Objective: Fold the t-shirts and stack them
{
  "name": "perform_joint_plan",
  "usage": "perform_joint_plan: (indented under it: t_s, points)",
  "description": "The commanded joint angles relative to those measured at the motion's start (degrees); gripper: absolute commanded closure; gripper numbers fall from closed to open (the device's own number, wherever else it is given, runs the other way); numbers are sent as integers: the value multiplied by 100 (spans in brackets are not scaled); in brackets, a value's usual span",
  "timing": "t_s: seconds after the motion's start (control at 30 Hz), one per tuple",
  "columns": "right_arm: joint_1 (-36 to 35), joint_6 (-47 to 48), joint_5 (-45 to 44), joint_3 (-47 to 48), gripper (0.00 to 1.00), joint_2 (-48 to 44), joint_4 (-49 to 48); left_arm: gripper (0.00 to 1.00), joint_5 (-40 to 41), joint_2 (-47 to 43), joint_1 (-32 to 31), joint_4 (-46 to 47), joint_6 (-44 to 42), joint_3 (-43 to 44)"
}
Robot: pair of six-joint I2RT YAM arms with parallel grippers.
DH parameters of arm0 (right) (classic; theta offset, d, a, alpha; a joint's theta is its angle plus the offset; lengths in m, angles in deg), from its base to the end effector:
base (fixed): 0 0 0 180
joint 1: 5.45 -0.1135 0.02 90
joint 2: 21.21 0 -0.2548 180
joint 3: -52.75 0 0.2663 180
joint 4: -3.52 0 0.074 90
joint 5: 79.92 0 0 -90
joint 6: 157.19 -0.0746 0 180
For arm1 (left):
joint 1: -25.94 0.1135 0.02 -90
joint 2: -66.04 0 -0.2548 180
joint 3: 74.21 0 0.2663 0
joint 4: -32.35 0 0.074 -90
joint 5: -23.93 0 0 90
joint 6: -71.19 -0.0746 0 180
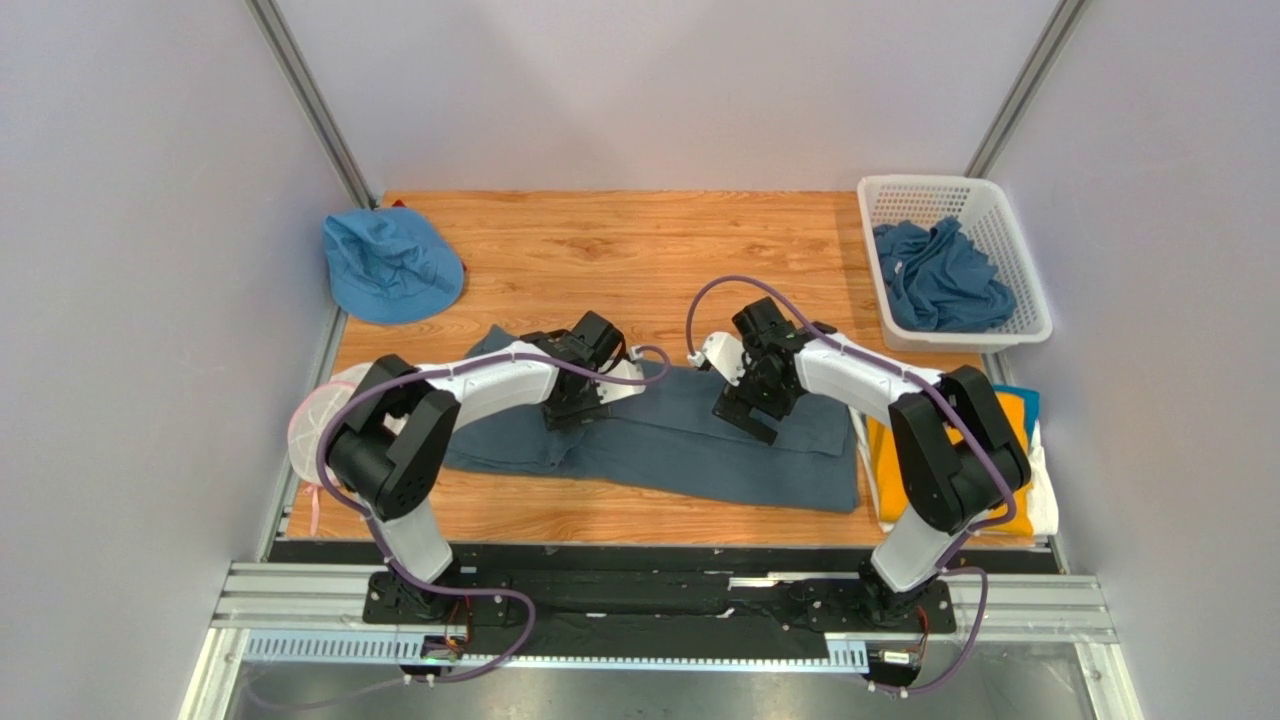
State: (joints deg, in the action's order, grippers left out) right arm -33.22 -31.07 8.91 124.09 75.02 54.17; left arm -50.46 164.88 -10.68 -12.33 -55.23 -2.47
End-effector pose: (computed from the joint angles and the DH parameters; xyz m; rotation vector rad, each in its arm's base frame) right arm 0.2894 0.1507 0.1108 -1.5264 2.4550 -0.0561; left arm 0.2863 -0.1878 0.1054 1.6165 2.2863 0.3829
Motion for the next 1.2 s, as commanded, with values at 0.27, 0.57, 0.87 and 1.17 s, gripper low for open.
perform_joint_plan:
  t_s: [0.27, 0.57, 0.87, 1.17]
  points:
    - [-694, 71, -112, -436, 0, -174, -396, 29, 65, 1547, 445, -139, -470, 1903]
    - [-976, 88, 29, -348, 0, -175, -388, 29, -76, 3219, 1008, -333, -1321, 4384]
    - [-1310, 45, 363, 230, 0, 352, -397, 29, -181, 4581, 1017, 142, -2263, 6167]
    - [-1819, 18, 582, 1198, 0, 1160, -160, 28, -454, 5425, 1008, 1169, -3158, 7400]
